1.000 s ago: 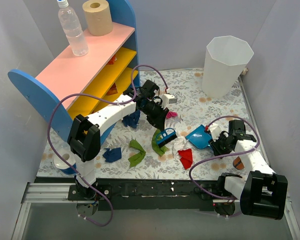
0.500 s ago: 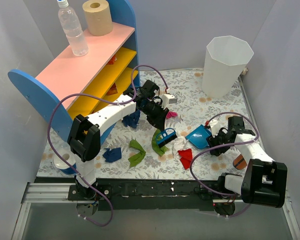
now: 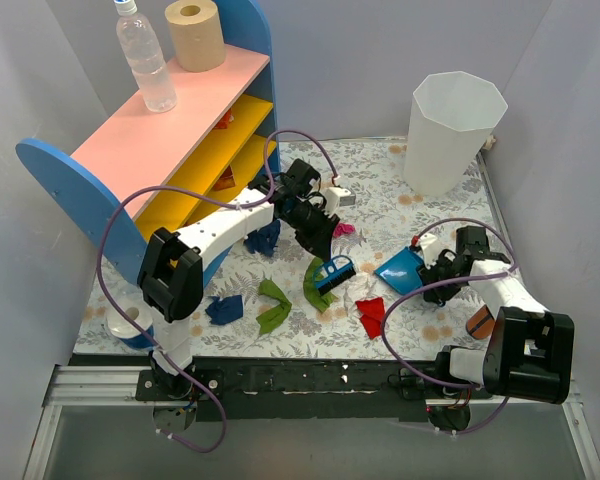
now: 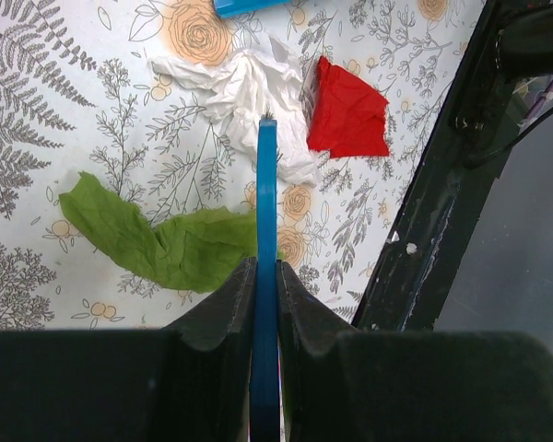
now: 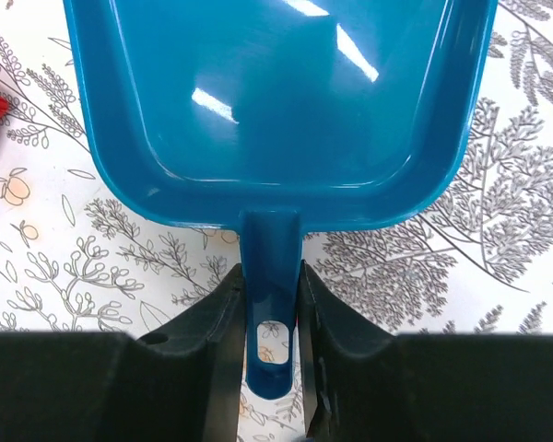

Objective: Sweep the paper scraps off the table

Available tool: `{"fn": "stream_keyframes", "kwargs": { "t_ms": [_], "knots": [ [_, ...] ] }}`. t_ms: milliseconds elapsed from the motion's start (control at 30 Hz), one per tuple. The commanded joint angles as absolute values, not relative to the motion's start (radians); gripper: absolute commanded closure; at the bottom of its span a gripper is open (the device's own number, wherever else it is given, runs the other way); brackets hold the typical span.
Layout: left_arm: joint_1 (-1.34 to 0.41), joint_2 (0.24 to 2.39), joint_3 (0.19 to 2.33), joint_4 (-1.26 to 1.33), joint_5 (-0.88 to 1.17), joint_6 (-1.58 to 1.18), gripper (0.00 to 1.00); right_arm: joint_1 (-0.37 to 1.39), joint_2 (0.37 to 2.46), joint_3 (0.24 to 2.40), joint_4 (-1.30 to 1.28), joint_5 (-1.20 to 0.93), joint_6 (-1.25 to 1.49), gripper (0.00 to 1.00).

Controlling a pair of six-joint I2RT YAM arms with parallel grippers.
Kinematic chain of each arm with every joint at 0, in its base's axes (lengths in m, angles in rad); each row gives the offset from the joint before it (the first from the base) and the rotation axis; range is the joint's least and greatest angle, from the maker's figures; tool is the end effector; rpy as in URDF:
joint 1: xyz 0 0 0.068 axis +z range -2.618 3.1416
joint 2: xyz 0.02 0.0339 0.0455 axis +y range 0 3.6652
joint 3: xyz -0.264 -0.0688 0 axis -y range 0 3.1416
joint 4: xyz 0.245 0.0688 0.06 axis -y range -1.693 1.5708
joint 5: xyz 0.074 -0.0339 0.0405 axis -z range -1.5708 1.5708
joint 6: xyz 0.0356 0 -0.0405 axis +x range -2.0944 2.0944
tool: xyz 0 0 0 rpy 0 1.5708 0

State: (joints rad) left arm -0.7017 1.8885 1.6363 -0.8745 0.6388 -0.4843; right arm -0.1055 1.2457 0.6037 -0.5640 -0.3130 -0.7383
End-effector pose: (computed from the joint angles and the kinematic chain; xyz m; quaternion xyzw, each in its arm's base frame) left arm 0.2909 -0.2736 0.2686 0.1692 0.9131 -0.3708 0.0022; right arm 0.2063 -0.0108 0.1642 -0.3291 0.9144 0.0665 0.2262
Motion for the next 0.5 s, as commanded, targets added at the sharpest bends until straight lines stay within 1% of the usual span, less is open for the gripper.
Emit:
{"fn": "stream_keyframes", "kwargs": {
  "t_ms": [0, 133, 233, 267, 333, 367, 400, 433, 467],
  "knots": [
    [-0.71, 1.899, 1.698, -0.848, 0.68, -0.502, 1.0, -0.109, 1.232, 0.705, -0.662, -0.262, -0.765, 0.71],
    [-0.71, 1.91, 1.72, -0.813, 0.738, -0.511, 1.0, -0.11, 1.186, 0.755, -0.768, -0.2, -0.836, 0.75],
    [-0.71, 1.93, 1.723, -0.755, 0.853, -0.518, 1.0, -0.11, 1.126, 0.761, -0.81, -0.134, -0.877, 0.76],
    [-0.71, 1.937, 1.723, -0.733, 0.929, -0.55, 1.0, -0.11, 1.114, 0.759, -0.814, -0.099, -0.876, 0.76],
    [-0.71, 1.979, 1.726, -0.683, 1.012, -0.581, 1.0, -0.11, 1.091, 0.762, -0.833, -0.071, -0.865, 0.77],
    [-0.71, 1.997, 1.744, -0.675, 1.122, -0.603, 1.0, -0.11, 1.089, 0.767, -0.839, -0.051, -0.853, 0.77],
    [-0.71, 2.02, 1.753, -0.676, 1.167, -0.607, 1.0, -0.11, 1.095, 0.776, -0.847, -0.04, -0.818, 0.78],
    [-0.71, 2.037, 1.752, -0.654, 1.211, -0.636, 1.0, -0.11, 1.103, 0.793, -0.836, -0.005, -0.793, 0.81],
    [-0.713, 2.064, 1.717, -0.608, 1.268, -0.75, 1.0, -0.11, 1.111, 0.81, -0.833, 0.027, -0.766, 0.81]
  ]
}}
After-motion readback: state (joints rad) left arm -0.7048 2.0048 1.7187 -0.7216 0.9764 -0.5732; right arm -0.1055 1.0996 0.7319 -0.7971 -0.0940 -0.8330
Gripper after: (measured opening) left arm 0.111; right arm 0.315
